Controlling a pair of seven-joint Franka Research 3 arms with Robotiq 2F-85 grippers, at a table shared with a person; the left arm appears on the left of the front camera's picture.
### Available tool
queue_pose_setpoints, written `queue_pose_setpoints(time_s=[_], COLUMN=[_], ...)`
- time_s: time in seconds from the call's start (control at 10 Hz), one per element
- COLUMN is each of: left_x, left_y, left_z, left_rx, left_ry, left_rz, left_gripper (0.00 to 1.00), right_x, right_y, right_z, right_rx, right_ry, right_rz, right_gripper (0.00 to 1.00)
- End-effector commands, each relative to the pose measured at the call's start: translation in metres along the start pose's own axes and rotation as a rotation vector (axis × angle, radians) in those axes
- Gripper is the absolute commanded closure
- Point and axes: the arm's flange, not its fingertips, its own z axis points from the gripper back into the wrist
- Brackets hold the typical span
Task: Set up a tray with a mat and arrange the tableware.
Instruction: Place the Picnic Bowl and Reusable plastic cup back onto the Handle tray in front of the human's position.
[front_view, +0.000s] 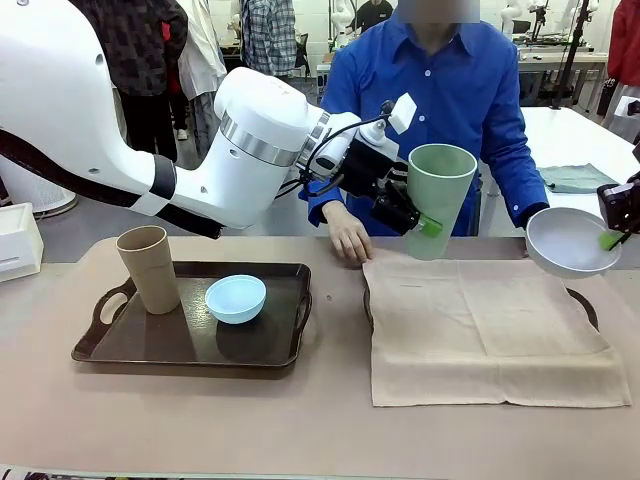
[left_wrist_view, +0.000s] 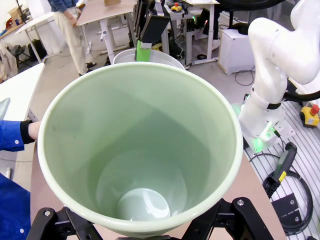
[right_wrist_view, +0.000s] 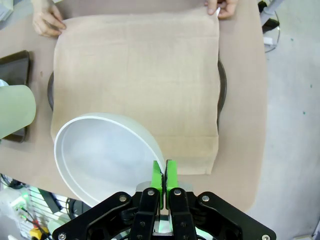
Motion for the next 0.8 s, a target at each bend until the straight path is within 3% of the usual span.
queue_pose_setpoints(time_s=[0.0, 0.7], left_x=[0.0022, 0.0022], left_y=[-0.0005, -0.0005], left_z=[0.0008, 0.0008], left_rx=[0.001, 0.001], left_ry=[-0.001, -0.001], left_rz=[-0.003, -0.003], left_gripper=[0.47, 0.47], right_x=[-0.0009, -0.0009], right_y=[-0.0001, -0.0001], right_z=[-0.0005, -0.0005], right_rx=[0.0, 0.0], right_ry=[0.004, 0.004], right_rz=[0.003, 0.003], right_gripper=[1.0, 1.0])
